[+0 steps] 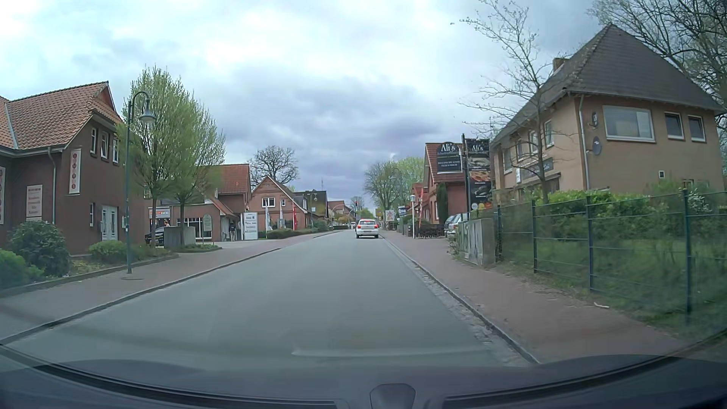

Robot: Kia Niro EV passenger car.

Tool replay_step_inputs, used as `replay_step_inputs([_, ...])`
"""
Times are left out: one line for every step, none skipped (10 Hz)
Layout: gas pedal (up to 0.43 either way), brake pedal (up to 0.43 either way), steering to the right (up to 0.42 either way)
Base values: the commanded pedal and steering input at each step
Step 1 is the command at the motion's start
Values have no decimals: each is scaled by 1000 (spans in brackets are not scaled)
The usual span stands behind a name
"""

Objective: Follow the waypoints while adhering to traffic rules and regulations

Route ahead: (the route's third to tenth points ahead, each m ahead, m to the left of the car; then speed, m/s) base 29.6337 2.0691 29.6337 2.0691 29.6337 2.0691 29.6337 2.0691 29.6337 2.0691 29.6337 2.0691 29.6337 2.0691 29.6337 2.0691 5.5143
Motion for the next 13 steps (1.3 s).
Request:
replay_step_inputs([0,0,-3])
replay_step_inputs([0,0,-1])
replay_step_inputs([0,0,1])
replay_step_inputs([0,0,3])
replay_step_inputs([0,0,4])
replay_step_inputs([0,0,5])
replay_step_inputs([0,0,4])
replay_step_inputs([0,0,4])
replay_step_inputs([0,0,4])
replay_step_inputs([0,0,5])
replay_step_inputs([0,0,5])
replay_step_inputs([0,0,6])
replay_step_inputs([0,0,7])
